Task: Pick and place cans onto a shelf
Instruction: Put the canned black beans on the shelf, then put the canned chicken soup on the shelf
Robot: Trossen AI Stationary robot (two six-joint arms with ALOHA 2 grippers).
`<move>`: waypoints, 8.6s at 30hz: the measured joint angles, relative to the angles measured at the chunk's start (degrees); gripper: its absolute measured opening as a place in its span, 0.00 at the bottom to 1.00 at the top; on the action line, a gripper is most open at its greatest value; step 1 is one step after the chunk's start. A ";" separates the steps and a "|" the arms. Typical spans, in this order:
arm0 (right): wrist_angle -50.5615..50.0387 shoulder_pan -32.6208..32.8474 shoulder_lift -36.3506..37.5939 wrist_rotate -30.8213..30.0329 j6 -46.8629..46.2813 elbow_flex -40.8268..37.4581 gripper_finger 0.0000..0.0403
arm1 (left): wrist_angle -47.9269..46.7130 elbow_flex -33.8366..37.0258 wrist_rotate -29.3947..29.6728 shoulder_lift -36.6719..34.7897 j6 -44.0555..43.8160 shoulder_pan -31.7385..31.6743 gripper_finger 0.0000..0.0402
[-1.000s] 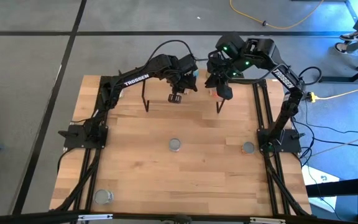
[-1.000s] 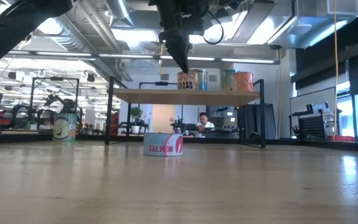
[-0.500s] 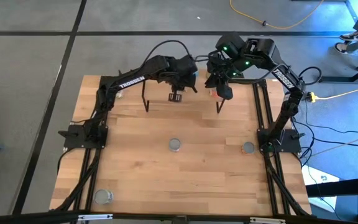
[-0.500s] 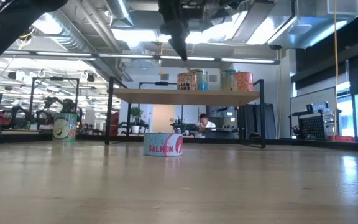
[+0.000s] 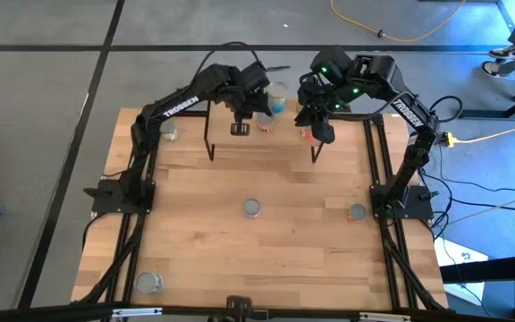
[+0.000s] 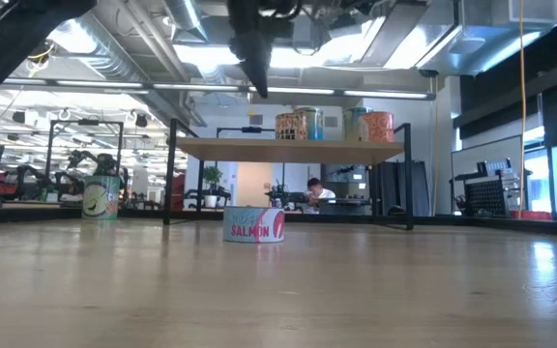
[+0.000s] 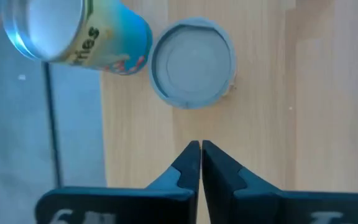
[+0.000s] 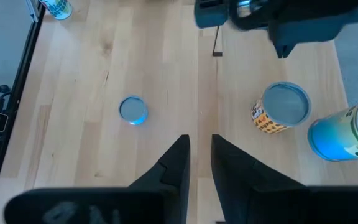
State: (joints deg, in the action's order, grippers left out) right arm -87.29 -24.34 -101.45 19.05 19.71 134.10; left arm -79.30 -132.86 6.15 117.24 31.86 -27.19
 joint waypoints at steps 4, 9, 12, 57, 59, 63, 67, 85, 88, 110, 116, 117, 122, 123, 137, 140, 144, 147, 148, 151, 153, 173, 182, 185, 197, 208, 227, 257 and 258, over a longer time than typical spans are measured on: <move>-0.14 0.00 0.71 -0.09 0.08 -0.02 0.17 | 0.26 1.50 -7.67 -0.03 0.79 -3.37 0.01; -0.27 0.00 2.32 -6.78 -0.89 0.04 0.17 | 0.44 3.48 -15.25 -0.03 9.98 -4.84 0.00; -0.16 0.00 2.76 -12.21 -2.94 0.04 0.17 | 0.97 5.03 -16.39 -0.03 15.43 -4.82 0.00; -0.39 0.00 3.04 -21.00 -4.18 0.04 0.17 | 21.34 12.18 -11.36 0.13 21.06 -1.46 0.00; -0.40 0.00 3.04 -21.00 -4.19 0.04 0.17 | 21.87 12.18 -11.44 0.13 21.04 -1.41 0.00; -0.50 0.00 3.04 -21.00 -4.20 0.04 0.17 | 21.46 12.18 -11.05 0.13 19.31 -1.43 0.00; -0.49 0.00 3.04 -21.00 -4.20 0.04 0.17 | 18.14 12.19 -6.64 -2.02 15.46 -0.78 0.00; -1.92 0.09 3.02 -21.00 -4.07 0.04 0.17 | -11.33 12.14 -1.32 -18.40 -20.85 11.69 0.00; -1.91 0.11 3.02 -20.98 -4.14 0.04 0.17 | -10.77 13.05 -0.96 -21.20 -29.76 12.60 0.00; -1.84 0.11 2.99 -20.44 -4.22 0.04 0.17 | -10.77 45.59 13.18 -47.19 -67.58 12.03 0.00; -1.79 0.11 2.99 -20.44 -4.20 0.04 0.17 | -10.69 51.75 15.84 -48.80 -74.16 8.42 0.01; -1.79 0.11 2.99 -20.44 -4.12 0.04 0.17 | -10.70 52.64 15.84 -48.86 -74.74 7.45 0.01; -1.77 0.11 2.99 -20.41 -3.57 0.04 0.17 | -10.68 57.49 15.96 -48.75 -71.46 2.75 0.04; -1.77 0.11 2.99 -20.41 -3.57 0.04 0.17 | -10.68 58.47 15.98 -48.72 -69.87 1.98 0.05; -1.75 0.22 2.99 -2.97 4.86 0.04 0.17 | -4.86 64.90 15.91 -48.70 -65.17 -9.05 0.14; -1.75 0.21 2.99 -2.94 4.96 0.04 0.17 | -1.36 64.90 15.62 -48.64 -64.26 -10.86 0.14; -1.75 0.22 2.99 -2.89 5.02 0.04 0.17 | 4.23 64.90 14.86 -47.94 -64.78 -13.66 0.14; -1.75 0.22 2.99 -2.89 5.03 0.04 0.17 | 5.64 64.90 13.11 -46.50 -65.67 -16.89 0.14; -1.75 0.22 2.99 -2.89 5.02 0.04 0.17 | 5.91 64.90 12.65 -45.69 -65.66 -17.95 0.14; -1.75 0.22 2.99 -2.89 5.95 0.04 0.17 | 6.27 64.90 12.12 -42.68 -65.84 -20.56 0.14; -1.75 0.22 2.99 -2.89 6.10 0.04 0.17 | 7.73 64.92 10.71 -40.10 -65.79 -22.00 0.14; -1.82 0.20 2.99 -2.91 6.09 0.04 0.17 | 17.16 64.92 5.85 -27.55 -66.08 -32.90 0.14; -1.84 0.17 2.99 -2.93 6.22 0.03 0.17 | 17.96 64.92 4.94 -27.55 -64.31 -34.45 0.14; -1.84 0.17 2.99 -2.93 6.27 0.04 0.17 | 18.07 64.92 4.62 -27.55 -64.39 -34.41 0.14; -1.84 0.17 2.99 -2.96 6.29 0.03 0.17 | 18.11 64.92 5.64 -27.55 -64.61 -34.41 0.14; -1.84 0.17 2.99 -2.96 6.29 0.03 0.17 | 18.27 66.43 5.07 -27.55 -64.56 -34.24 0.14; -1.86 0.17 2.99 -2.97 6.29 0.02 0.17 | 22.83 69.20 5.14 -27.55 -61.31 -34.30 0.14; -1.84 0.17 2.99 -2.99 6.27 0.03 0.17 | 18.51 69.31 2.72 -31.47 -55.24 -33.22 0.02; -1.84 0.19 2.99 -2.97 6.27 0.02 0.17 | 17.93 69.31 2.80 -32.44 -55.25 -32.85 0.02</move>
State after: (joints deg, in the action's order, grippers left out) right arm -89.12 -24.15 -98.45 16.08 25.98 134.13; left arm -61.36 -63.55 8.95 84.79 -23.39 -60.04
